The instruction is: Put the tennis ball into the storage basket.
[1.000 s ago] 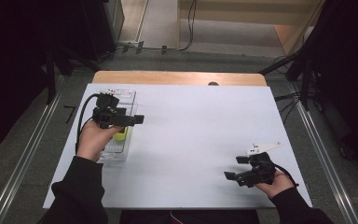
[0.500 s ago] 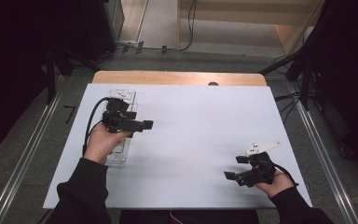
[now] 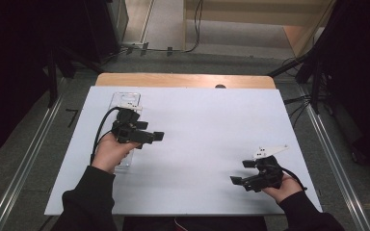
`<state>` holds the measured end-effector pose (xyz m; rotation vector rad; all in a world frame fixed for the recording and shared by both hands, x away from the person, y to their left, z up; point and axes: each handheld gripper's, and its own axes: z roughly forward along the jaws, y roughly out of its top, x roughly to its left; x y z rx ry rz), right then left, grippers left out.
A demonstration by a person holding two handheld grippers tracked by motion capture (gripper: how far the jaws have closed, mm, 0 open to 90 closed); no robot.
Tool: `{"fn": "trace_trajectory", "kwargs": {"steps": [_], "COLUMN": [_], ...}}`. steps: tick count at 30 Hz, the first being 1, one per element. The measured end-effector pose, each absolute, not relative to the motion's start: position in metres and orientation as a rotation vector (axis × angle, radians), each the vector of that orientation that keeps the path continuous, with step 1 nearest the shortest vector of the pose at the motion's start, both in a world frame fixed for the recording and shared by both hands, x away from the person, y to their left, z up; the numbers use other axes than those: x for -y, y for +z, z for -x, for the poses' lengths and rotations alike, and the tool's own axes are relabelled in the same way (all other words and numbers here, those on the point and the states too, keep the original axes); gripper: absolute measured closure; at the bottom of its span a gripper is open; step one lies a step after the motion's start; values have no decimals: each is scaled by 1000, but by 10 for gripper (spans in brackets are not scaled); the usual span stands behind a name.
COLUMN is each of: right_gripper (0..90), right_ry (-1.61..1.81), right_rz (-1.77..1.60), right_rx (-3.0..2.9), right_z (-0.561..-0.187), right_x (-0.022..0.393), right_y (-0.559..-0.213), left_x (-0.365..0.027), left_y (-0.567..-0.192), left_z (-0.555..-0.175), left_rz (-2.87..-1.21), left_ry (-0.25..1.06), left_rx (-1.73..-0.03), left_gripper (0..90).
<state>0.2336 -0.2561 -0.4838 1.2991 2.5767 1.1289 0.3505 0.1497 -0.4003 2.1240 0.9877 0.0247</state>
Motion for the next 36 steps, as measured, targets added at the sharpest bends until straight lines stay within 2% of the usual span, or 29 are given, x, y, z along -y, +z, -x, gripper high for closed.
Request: {"fn": "trace_trajectory", "kwargs": {"steps": [13, 36], "right_gripper": [146, 146], "right_ry": [1131, 1130], "right_rz": [-1291, -1300], "right_rx": [-2583, -2580], "right_z": [-234, -234], "right_x": [256, 257], "right_y": [-484, -484], "left_x": [-147, -149], "left_y": [-413, -433], "left_z": [-340, -311], "left_rz": [-2145, -2181], "left_ry": [-12, 8], "left_rx": [-951, -915], "left_gripper": [174, 174]}}
